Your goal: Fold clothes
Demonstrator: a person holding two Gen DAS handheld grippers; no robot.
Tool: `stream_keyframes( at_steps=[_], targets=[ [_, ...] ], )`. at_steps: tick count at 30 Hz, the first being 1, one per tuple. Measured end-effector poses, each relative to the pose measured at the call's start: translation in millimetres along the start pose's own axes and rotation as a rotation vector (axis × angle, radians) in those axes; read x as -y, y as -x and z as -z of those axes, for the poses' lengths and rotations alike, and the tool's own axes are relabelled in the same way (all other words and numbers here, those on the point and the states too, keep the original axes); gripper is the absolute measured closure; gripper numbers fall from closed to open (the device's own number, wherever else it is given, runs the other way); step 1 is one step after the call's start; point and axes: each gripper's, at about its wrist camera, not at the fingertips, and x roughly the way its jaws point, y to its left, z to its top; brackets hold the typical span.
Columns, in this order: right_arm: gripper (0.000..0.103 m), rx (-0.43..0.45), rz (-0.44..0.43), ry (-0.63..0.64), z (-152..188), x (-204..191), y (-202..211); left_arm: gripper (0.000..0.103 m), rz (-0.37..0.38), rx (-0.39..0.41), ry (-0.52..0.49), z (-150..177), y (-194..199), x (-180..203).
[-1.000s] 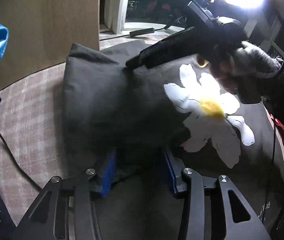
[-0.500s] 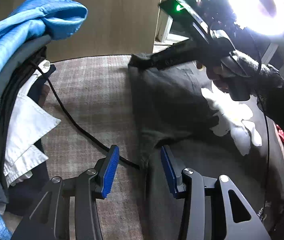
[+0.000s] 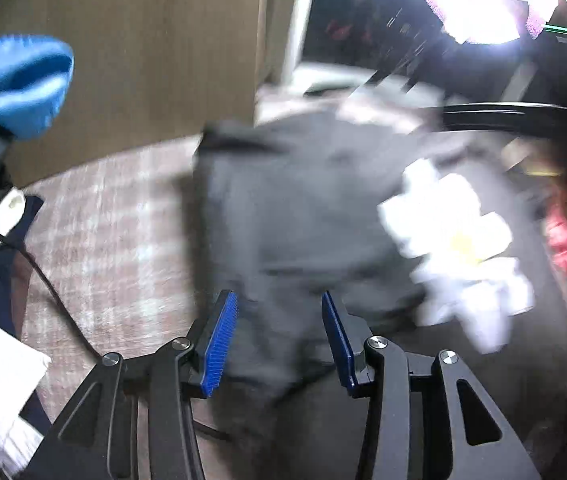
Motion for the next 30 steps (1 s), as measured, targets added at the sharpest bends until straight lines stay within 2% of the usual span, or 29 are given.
stream_keyframes(
  at_steps=[1, 5, 8, 12, 16, 22, 26, 28, 30],
  targets=[
    [0.061, 0.0, 0.019, -0.023, 11.9, 7.5, 12.6, 0.067, -0.027, -0.008, 0.001, 0.8, -2.4, -1.9],
    [0.061, 0.002, 0.095, -0.117, 59.5, 37.5, 62.8, 0.066, 0.002, 0.07, 0.077, 2.6, 50.0, -7.1],
    [0.06, 0.004, 0.152, -0.186, 95.2, 60.1, 100.4, 0.064, -0.024, 0.119, 0.059, 12.3, 96.5, 1.4],
    [0.06, -0.007, 0.206, -0.248, 139.2, 79.3, 139.5, 0.06, -0.02, 0.13, 0.06, 37.5, 137.5, 11.1],
    [0.06, -0.046, 0.214, -0.245, 176.7, 76.4, 155.2, 0.06, -0.045, 0.065, 0.097, 83.8, 158.8, 16.9],
    [0.06, -0.17, 0.15, -0.178, 240.3, 43.3, 144.5, 0.06, -0.067, -0.029, 0.191, 164.7, 185.3, 31.7],
    [0.06, -0.25, 0.124, -0.121, 278.5, 23.0, 143.7, 0.06, -0.131, -0.071, 0.295, 220.6, 218.2, 48.1],
    [0.06, -0.23, 0.12, -0.117, 288.2, 20.2, 166.8, 0.06, -0.159, -0.061, 0.328, 236.5, 242.1, 51.5],
    [0.06, -0.168, 0.14, -0.15, 291.5, 24.5, 202.0, 0.058, -0.18, -0.052, 0.337, 252.9, 266.5, 54.1]
  ],
)
